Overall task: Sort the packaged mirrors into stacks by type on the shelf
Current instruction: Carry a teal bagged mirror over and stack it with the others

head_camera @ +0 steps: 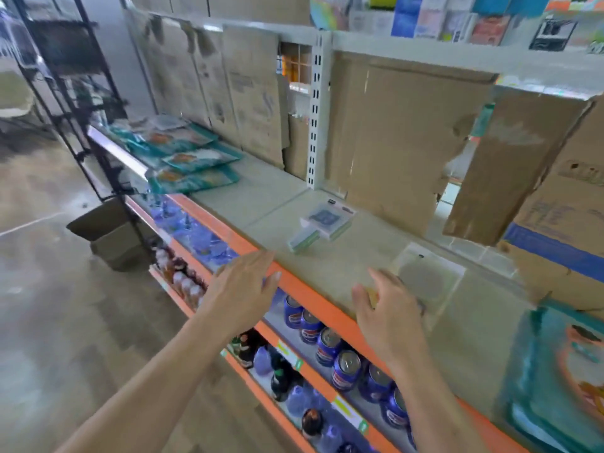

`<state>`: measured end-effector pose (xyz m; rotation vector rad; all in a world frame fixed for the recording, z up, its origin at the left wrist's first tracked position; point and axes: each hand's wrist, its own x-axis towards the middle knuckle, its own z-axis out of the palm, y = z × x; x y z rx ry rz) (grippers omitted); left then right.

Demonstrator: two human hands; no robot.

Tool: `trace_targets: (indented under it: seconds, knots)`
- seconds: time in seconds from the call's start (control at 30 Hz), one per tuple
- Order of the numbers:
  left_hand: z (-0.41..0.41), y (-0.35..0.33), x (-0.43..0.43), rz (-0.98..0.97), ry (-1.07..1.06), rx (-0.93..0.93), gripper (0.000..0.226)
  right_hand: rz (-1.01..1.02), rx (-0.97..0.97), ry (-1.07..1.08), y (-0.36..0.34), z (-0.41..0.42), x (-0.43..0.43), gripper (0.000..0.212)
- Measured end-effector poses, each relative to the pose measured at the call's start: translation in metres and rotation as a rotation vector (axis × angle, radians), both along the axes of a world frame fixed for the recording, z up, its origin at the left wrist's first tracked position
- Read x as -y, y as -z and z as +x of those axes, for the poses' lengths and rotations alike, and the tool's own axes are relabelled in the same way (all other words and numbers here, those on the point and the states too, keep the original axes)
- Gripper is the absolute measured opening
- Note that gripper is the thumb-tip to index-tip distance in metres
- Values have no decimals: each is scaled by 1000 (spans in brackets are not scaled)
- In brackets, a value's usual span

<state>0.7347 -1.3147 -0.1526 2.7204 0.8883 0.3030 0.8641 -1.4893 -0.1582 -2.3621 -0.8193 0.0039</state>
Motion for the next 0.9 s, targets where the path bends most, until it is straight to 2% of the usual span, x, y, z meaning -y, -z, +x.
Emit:
trace_targets:
  seconds: [0.07, 0.17, 0.33, 0.7, 0.83, 0.9]
  knots:
    - [-9, -1, -23, 16, -9, 21, 60, 11, -19, -4, -1, -4, -22, 44]
    - [-23, 0, -51, 5, -46, 30, 46, 41, -40, -33, -3, -16, -56, 43]
    - [-41, -8, -97, 32, -69, 21, 46, 45, -92, -105, 5, -39, -107, 46]
    - [-94, 13, -151, 38, -188, 80, 50, 32, -34, -202, 6, -69, -189, 46]
    - [-109, 15, -166, 62, -236, 96, 48, 57, -22, -235, 5, -77, -217, 34]
    - [-112, 16, -178, 72, -266, 82, 47, 40, -25, -266, 8, -78, -230, 36]
